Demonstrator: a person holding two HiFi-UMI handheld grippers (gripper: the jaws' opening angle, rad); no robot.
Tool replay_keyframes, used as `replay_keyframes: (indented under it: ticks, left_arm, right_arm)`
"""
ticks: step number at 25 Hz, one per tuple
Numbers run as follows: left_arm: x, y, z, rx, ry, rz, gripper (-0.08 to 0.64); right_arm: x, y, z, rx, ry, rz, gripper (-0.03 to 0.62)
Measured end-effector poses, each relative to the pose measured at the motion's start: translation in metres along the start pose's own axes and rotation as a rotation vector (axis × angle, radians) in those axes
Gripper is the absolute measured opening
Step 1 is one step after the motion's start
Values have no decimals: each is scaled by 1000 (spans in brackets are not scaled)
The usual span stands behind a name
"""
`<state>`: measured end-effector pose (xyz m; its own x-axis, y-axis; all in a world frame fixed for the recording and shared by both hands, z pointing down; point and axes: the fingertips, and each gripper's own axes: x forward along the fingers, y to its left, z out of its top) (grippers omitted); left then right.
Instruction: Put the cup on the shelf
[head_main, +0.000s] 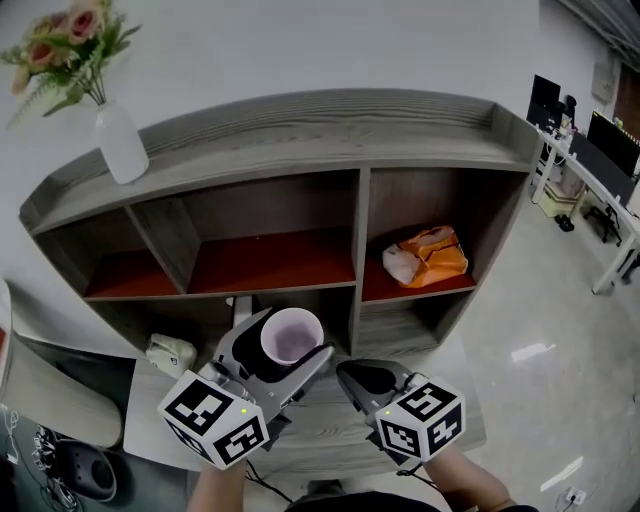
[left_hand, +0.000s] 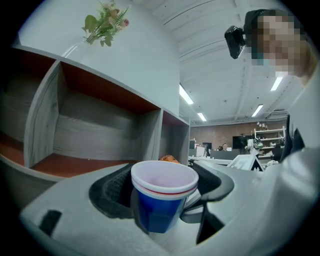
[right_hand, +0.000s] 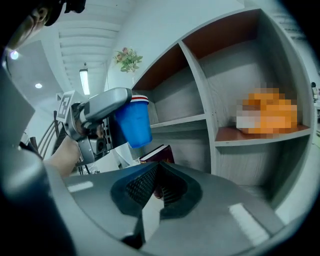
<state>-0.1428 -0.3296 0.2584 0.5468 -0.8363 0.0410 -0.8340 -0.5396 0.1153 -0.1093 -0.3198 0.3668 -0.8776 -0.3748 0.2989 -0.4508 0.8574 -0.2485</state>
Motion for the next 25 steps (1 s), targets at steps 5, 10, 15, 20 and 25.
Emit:
replay_keyframes:
  ticks: [5, 10, 15, 20, 25]
  left_arm:
    - [12, 22, 16, -16, -13, -42, 365]
    - [20, 41, 35, -13, -31, -70, 365]
    - [25, 58, 55, 2, -57, -89, 365]
    - [33, 78, 65, 14, -63, -78, 365]
    - [44, 104, 67, -2, -50, -63, 365]
  right_arm:
    - [14, -9, 12, 9, -2, -23, 2]
    - [28, -16, 19, 20, 2, -46, 2]
    - [39, -21, 20, 30, 10, -66, 2]
    - [49, -25, 17, 40, 27, -74, 2]
    - [58, -27, 15, 39, 43, -83, 2]
